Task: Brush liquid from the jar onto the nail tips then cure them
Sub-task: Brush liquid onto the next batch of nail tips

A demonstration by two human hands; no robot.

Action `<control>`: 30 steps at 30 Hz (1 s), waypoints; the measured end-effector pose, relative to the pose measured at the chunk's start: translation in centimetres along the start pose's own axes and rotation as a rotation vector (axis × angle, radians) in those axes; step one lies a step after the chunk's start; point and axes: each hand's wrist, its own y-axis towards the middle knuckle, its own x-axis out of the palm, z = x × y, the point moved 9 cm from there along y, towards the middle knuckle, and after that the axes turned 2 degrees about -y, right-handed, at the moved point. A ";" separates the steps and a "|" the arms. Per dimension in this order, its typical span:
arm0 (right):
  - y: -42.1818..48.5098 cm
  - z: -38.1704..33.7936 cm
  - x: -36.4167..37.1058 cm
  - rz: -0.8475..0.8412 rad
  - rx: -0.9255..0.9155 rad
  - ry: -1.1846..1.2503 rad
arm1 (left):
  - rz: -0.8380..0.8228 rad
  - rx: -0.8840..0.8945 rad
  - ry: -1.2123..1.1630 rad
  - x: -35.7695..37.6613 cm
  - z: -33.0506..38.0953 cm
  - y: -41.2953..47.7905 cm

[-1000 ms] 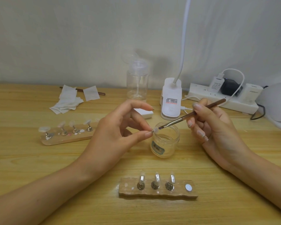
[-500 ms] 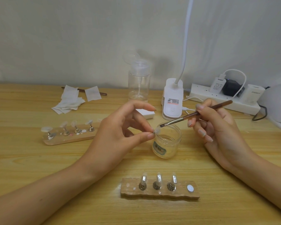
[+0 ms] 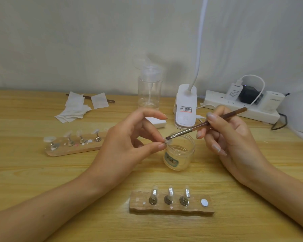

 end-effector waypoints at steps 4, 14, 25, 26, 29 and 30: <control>0.1 0.3 -0.8 0.069 0.031 -0.014 | -0.001 -0.003 0.000 0.1 0.0 0.0; 0.2 0.3 -0.9 0.067 0.021 -0.020 | -0.002 -0.009 -0.008 0.0 -0.1 0.0; 0.2 0.0 -0.9 0.059 -0.021 -0.025 | -0.004 -0.018 -0.003 0.0 -0.1 0.0; 0.2 -0.3 -0.7 0.038 -0.043 -0.015 | -0.004 -0.018 -0.003 0.0 -0.1 0.0; 0.0 -0.7 0.2 -0.021 -0.080 -0.025 | -0.005 -0.017 -0.006 0.1 -0.1 -0.1; -0.1 -0.6 0.2 -0.016 -0.077 -0.044 | -0.005 -0.018 -0.006 0.1 -0.1 -0.1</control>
